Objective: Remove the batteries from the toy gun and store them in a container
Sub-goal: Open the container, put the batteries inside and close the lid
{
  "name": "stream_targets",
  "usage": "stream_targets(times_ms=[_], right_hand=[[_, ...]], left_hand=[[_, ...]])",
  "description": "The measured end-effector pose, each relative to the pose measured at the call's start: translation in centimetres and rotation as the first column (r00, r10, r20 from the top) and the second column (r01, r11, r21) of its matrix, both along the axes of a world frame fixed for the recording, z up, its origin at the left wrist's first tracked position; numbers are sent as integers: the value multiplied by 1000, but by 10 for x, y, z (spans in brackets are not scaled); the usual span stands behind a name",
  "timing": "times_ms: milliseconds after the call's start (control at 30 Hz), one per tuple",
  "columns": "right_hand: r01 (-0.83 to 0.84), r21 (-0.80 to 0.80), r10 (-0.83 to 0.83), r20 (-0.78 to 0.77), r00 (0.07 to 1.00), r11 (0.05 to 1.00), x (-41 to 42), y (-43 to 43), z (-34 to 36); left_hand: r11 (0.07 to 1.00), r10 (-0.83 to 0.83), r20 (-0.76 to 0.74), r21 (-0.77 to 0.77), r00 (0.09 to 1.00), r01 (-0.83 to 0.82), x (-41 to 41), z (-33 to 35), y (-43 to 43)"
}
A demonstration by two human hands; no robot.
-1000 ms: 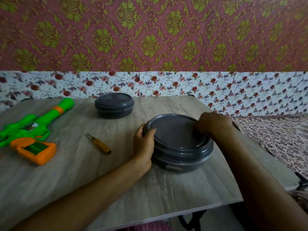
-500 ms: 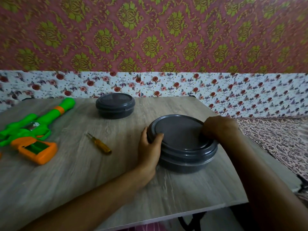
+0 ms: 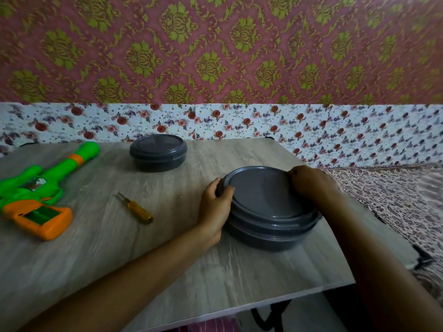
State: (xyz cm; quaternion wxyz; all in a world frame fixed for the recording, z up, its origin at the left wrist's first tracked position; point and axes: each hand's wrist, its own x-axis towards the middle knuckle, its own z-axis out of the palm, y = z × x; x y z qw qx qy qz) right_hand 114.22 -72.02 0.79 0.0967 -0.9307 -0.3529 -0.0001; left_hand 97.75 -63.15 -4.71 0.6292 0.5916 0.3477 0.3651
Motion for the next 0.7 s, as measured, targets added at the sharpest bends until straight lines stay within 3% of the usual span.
stream_targets(times_ms=[267, 367, 467, 533, 700], right_hand=[[166, -44, -163, 71, 984, 985, 16, -37, 4], [159, -37, -153, 130, 980, 987, 8, -30, 9], [-37, 156, 8, 182, 983, 987, -14, -4, 17], [-213, 275, 150, 236, 960, 938, -42, 24, 23], [-449, 292, 420, 160, 893, 844, -108, 101, 26]], left_hand=[[987, -159, 2, 27, 987, 159, 29, 2, -28], [981, -162, -40, 96, 986, 166, 21, 8, -17], [940, -53, -116, 330, 992, 88, -1, 16, 25], [846, 87, -194, 532, 977, 30, -16, 20, 68], [622, 366, -479, 764, 798, 173, -41, 25, 167]])
